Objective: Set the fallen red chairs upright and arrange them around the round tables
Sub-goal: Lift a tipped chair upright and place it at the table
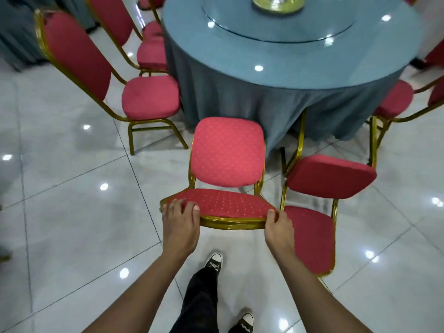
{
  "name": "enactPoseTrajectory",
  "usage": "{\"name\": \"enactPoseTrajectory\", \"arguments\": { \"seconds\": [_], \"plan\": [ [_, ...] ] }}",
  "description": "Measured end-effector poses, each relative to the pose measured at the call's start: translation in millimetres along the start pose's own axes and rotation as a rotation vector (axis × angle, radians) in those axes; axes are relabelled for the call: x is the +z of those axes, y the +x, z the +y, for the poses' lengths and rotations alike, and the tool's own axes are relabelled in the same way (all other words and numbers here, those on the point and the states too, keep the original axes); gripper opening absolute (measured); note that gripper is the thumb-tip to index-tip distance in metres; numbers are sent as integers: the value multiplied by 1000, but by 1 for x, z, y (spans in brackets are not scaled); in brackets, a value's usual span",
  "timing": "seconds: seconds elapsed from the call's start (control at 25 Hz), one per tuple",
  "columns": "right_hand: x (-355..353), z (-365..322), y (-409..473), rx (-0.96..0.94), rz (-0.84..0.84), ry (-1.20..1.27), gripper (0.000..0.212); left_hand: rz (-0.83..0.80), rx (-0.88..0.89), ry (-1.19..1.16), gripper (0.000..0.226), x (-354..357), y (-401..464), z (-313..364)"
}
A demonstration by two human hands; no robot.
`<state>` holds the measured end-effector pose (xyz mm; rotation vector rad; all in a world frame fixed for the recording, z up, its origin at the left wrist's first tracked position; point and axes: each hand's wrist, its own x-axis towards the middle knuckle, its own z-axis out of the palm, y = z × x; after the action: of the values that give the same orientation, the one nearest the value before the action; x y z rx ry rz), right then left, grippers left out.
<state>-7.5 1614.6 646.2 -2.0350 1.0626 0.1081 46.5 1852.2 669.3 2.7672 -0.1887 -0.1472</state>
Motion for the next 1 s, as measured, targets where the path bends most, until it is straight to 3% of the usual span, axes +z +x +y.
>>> {"name": "enactPoseTrajectory", "arguments": {
  "seconds": [0.16,0.32,0.52,0.64,0.76,0.84,1.0],
  "plan": [
    [-1,-34,7,-168,85,-70,44,-4,127,-19,50,-17,42,8],
    [0,-63,22,-221,38,-130,53,-25,209,-64,48,-36,99,9],
    [-5,-108,53,-222,-82,-95,64,-62,207,-40,38,-54,168,14],
    [-8,-120,64,-250,-139,-136,63,-92,118,-34,42,-63,203,19],
    [-14,-121,67,-267,-119,-105,59,-143,73,80,47,-56,211,34],
    [-20,-117,66,-294,-103,-53,55,-76,81,74,44,-51,203,45],
    [-50,-88,62,-263,-54,-17,49,-5,258,123,28,-39,181,88]
  ]
}}
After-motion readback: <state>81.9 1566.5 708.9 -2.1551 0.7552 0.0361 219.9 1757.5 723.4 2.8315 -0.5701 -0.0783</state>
